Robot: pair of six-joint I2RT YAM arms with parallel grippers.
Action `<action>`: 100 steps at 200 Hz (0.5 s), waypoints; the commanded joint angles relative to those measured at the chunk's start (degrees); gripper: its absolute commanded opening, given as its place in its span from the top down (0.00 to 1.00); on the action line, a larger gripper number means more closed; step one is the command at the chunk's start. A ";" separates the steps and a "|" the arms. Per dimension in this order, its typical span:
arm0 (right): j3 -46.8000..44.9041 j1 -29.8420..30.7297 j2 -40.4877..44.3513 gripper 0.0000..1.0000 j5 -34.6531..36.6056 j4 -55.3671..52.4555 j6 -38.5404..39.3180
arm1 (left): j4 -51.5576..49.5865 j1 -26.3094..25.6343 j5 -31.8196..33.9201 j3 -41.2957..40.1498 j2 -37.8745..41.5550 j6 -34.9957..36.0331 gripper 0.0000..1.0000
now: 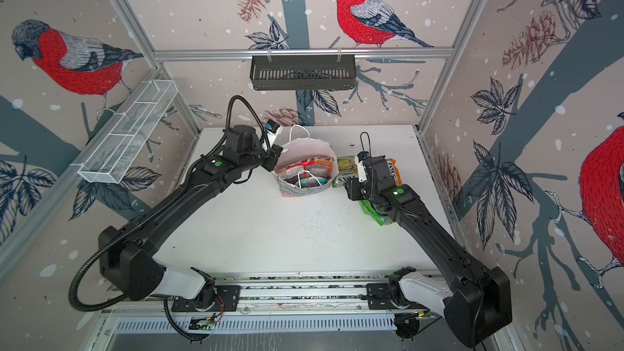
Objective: Take the snacks out of the paper bag
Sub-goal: Place the snack at the middle-right of the table, then pick up the snack from the paper bag.
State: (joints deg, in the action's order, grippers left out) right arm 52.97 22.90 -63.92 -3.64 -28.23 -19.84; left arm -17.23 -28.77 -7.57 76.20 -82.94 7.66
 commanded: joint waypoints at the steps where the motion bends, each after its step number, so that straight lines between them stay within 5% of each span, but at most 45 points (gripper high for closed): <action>1: -1.28 -2.03 1.87 0.64 6.67 -0.27 -2.98 | 2.20 0.03 -1.08 0.47 0.49 0.22 1.00; 64: 2.92 -3.22 8.47 0.57 0.50 6.65 3.35 | 1.78 -0.02 -1.65 0.58 0.31 0.16 1.00; 100: 7.40 -1.39 8.87 0.52 -13.80 10.60 12.80 | 1.65 0.00 -3.44 1.05 -0.03 0.25 1.00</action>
State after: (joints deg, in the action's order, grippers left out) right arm 58.43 20.27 -55.13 -6.94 -22.24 -14.63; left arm -17.37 -28.77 -8.60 76.25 -82.94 7.46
